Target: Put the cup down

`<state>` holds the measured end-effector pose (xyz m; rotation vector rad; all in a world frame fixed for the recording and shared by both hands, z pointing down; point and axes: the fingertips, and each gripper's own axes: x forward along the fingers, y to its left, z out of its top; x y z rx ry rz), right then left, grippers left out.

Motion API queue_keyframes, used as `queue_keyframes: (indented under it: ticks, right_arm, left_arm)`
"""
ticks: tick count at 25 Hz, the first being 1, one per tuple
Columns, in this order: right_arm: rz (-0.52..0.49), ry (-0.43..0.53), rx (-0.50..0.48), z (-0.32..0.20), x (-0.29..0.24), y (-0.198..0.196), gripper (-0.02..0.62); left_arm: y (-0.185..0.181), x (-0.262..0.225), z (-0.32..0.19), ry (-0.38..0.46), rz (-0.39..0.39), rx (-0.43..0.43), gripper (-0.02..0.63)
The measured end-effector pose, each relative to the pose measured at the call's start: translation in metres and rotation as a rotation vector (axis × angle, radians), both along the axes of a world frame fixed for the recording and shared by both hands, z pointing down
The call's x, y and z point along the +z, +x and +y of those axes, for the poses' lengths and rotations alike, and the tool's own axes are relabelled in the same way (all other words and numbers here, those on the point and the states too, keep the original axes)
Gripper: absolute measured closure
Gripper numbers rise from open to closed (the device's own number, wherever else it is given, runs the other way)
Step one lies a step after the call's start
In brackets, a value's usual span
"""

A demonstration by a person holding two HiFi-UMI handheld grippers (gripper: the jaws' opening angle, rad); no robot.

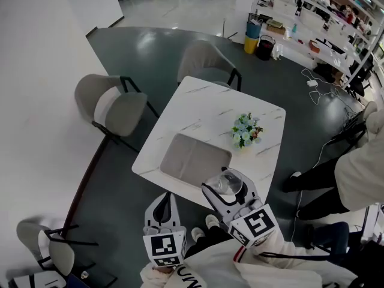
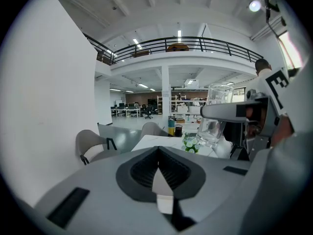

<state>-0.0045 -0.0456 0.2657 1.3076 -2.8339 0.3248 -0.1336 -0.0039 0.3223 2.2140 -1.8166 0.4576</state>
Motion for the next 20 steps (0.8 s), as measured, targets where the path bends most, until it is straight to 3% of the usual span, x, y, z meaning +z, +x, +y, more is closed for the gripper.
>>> queue_keyframes:
  ticks: [11,20]
  right_arm:
    - [-0.004,-0.018,-0.042,-0.027,0.008,0.008,0.316]
    - [0.030,-0.047,-0.033,-0.040,0.035,-0.004,0.316]
  left_arm:
    - [0.014,0.002,-0.026,-0.018,-0.017,-0.017,0.597]
    - [0.005,0.023,-0.045,-0.046,-0.051,0.033,0.597]
